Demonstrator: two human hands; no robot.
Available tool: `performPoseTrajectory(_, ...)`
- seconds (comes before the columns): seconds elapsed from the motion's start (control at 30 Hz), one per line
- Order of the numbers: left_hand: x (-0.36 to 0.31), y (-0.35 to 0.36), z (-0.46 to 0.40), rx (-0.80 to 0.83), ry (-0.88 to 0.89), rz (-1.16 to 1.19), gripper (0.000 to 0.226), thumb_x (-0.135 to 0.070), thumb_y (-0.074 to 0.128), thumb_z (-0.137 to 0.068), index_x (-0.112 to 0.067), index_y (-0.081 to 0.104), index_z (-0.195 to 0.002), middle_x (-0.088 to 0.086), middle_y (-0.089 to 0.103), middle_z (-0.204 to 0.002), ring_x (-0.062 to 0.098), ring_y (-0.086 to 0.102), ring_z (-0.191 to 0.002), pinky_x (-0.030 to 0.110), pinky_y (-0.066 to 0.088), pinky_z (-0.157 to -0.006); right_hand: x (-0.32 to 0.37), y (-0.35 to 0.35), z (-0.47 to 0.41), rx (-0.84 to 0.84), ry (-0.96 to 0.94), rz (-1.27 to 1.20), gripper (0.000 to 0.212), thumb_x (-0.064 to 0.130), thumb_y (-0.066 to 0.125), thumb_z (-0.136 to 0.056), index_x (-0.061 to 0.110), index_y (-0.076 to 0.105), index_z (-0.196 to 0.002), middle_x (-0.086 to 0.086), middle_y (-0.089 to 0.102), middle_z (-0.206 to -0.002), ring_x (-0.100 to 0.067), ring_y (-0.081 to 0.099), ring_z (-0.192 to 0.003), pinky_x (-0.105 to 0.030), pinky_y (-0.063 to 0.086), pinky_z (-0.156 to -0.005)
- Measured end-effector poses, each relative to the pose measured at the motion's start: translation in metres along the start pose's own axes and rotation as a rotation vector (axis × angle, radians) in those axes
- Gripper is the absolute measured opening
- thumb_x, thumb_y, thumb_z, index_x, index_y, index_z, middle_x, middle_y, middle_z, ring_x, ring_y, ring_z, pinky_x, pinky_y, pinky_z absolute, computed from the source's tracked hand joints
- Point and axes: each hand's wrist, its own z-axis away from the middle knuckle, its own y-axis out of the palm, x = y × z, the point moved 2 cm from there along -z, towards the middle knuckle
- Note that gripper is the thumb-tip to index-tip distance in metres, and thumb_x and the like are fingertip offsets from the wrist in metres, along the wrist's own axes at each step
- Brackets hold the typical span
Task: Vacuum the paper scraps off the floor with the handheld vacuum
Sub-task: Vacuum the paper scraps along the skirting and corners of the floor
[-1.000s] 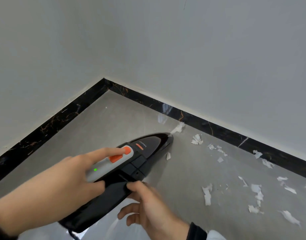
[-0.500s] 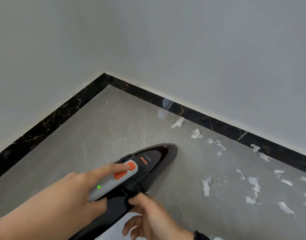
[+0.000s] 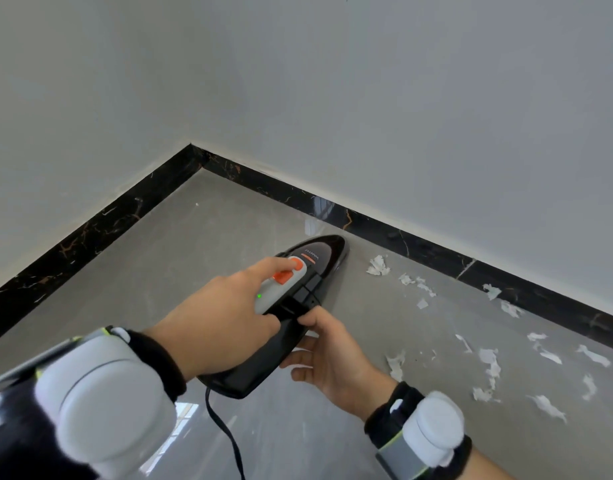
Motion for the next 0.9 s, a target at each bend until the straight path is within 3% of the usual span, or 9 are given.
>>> performPoseTrajectory(0.13,-0.008,-0.001,-0.007,0.025,-0.014,0.006,0.066,-0.021,0.057,-0.089,-0.064,0.032,-0.133,-0.003,0.062,-0.081,0.018,0.067,-0.064,0.026,0.053,-0.052,0.007,-0.001,0.003,-0.017,-0.008,-0.016,0.021,0.029,0.055,-0.092,0.012,0.067,-0.094,-0.007,0.066,-0.084,-0.022,0.066,-0.065,-0.028,0.044,-0.055)
performPoseTrajectory(0.3,-0.031,0.003,0.001,0.029,0.014,-0.010,0.066,-0.020,0.058,-0.089,-0.060,0.035,-0.136,-0.004,0.058,-0.077,0.014,0.060,-0.057,0.020,0.042,-0.046,0.009,-0.014,0.027,-0.029,-0.002,0.056,0.022,0.032,0.050,-0.094,0.014,0.063,-0.098,-0.007,0.067,-0.089,-0.024,0.068,-0.069,-0.029,0.045,-0.060)
performPoseTrajectory(0.47,-0.045,0.021,0.015,0.067,0.031,0.011,0.064,-0.017,0.058,-0.090,-0.062,0.037,-0.131,0.005,0.065,-0.075,0.021,0.061,-0.052,0.025,0.049,-0.044,-0.005,-0.036,0.056,-0.056,0.007,0.077,0.032,0.038,0.052,-0.097,0.014,0.063,-0.115,-0.011,0.067,-0.106,-0.027,0.069,-0.073,-0.027,0.048,-0.058)
performPoseTrajectory(0.57,-0.054,0.031,0.025,0.038,0.022,0.068,0.063,-0.014,0.058,-0.091,-0.059,0.040,-0.131,0.006,0.062,-0.069,0.015,0.050,-0.041,0.021,0.041,-0.036,-0.007,-0.052,0.082,-0.116,-0.016,0.228,0.036,0.039,0.050,-0.101,0.015,0.060,-0.127,-0.012,0.072,-0.120,-0.028,0.069,-0.073,-0.028,0.050,-0.056)
performPoseTrajectory(0.67,-0.062,0.036,0.038,0.037,-0.003,0.128,0.061,-0.010,0.058,-0.091,-0.054,0.044,-0.131,0.006,0.059,-0.065,0.017,0.047,-0.040,0.022,0.038,-0.036,-0.004,-0.069,0.117,-0.129,-0.026,0.409,0.028,0.035,0.044,-0.105,0.020,0.051,-0.128,-0.010,0.069,-0.127,-0.029,0.068,-0.076,-0.029,0.051,-0.059)
performPoseTrajectory(0.9,-0.058,0.054,0.075,-0.002,-0.068,0.237,0.062,-0.007,0.055,-0.087,-0.055,0.050,-0.125,0.000,0.050,-0.045,0.019,0.042,-0.037,0.027,0.039,-0.042,-0.034,-0.103,0.149,-0.090,0.133,0.802,0.037,0.029,0.048,-0.103,0.012,0.050,-0.136,-0.007,0.062,-0.113,-0.018,0.062,-0.071,-0.027,0.050,-0.060)
